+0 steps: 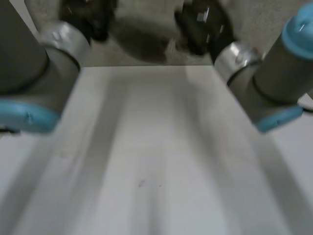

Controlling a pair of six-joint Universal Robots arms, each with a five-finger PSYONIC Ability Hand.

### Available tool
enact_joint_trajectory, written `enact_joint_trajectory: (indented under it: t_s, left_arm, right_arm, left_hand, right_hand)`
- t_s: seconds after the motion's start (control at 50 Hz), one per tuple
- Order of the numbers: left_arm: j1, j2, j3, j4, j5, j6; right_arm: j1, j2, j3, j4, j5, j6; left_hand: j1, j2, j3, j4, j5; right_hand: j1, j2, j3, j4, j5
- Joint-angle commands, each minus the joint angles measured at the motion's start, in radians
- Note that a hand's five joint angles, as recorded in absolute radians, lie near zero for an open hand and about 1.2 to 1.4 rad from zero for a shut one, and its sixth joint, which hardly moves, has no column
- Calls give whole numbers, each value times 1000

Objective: Fold the laundry

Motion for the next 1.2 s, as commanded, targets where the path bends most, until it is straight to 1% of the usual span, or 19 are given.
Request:
enact_joint_trajectory:
  t_s: [0.02,0.14,0.22,0.32,0.34,0.36,0.38,0.42,0.46,0.56,0.62,0.64,0.68,0.74,0.8,0.84,0.96,1.08,1.2]
  left_arm:
    - [-72,36,-486,54,5,-7]
    - [-93,10,-643,43,-6,-13]
    - [-122,15,-651,5,-6,-9]
    - [-162,33,-634,-61,2,-10]
    - [-171,48,-629,-67,3,-7]
    - [-175,62,-628,-69,3,-6]
    - [-175,62,-628,-69,3,-6]
    - [-167,71,-614,-54,8,-6]
    - [-158,71,-605,-41,8,-7]
    - [-86,71,-600,6,12,-10]
    - [-11,65,-605,15,32,-15]
    - [-11,65,-605,15,32,-15]
    - [41,56,-613,8,90,-28]
    - [69,53,-646,-14,158,-82]
    - [78,55,-659,-29,189,-113]
    - [106,55,-677,-54,230,-172]
    - [121,41,-721,-60,282,-229]
    - [118,-8,-721,-55,289,-254]
    - [101,-102,-673,-51,289,-367]
  right_arm:
    - [-6,21,245,121,-14,-59]
    - [-14,23,368,236,-12,-99]
    - [-14,9,383,381,-9,-110]
    - [-20,-9,382,452,-8,-110]
    - [-34,-15,385,454,-6,-108]
    - [-34,-15,385,454,-6,-108]
    - [-49,-26,392,451,-6,-108]
    - [-63,-37,397,449,-5,-104]
    - [-76,-48,399,448,-3,-93]
    - [-125,-54,412,426,-1,-61]
    - [-141,-54,412,408,-1,14]
    - [-149,-54,408,395,-1,61]
    - [-160,-54,402,386,-3,105]
    - [-184,-48,396,375,-5,172]
    - [-189,-32,394,363,-6,214]
    - [-191,-26,394,355,-5,225]
    - [-191,-22,394,345,-3,244]
    - [-189,-15,392,345,-3,252]
    - [-189,-14,392,345,-3,266]
  left_hand:
    - [198,179,182,179,183]
    - [198,179,182,179,183]
    - [198,179,182,179,183]
    - [161,141,144,142,146]
    - [-261,-280,-278,-280,-276]
    - [-585,-604,-602,-604,-600]
    - [-588,-607,-605,-607,-603]
    - [-906,-926,-923,-925,-921]
    - [-975,-994,-992,-994,-990]
    - [-938,-957,-954,-957,-953]
    - [-876,-895,-893,-895,-891]
    - [-876,-895,-893,-895,-891]
    - [-803,-822,-820,-822,-818]
    - [-758,-778,-775,-777,-774]
    - [-755,-775,-772,-774,-770]
    - [-712,-731,-729,-731,-727]
    - [-670,-690,-687,-689,-685]
    - [-635,-654,-652,-654,-650]
    - [-597,-616,-614,-616,-612]
  right_hand:
    - [450,234,223,213,248]
    - [450,234,223,213,248]
    - [450,234,223,213,248]
    - [450,234,223,213,248]
    - [450,234,223,213,248]
    - [450,234,223,213,248]
    - [450,234,223,213,248]
    - [450,234,223,213,248]
    - [450,234,223,213,248]
    - [450,234,223,213,248]
    - [450,234,223,213,248]
    - [450,234,223,213,248]
    - [450,234,223,213,248]
    - [450,234,223,213,248]
    - [450,234,223,213,248]
    - [450,234,223,213,248]
    - [450,234,223,213,248]
    - [450,234,223,213,248]
    - [450,234,223,213,248]
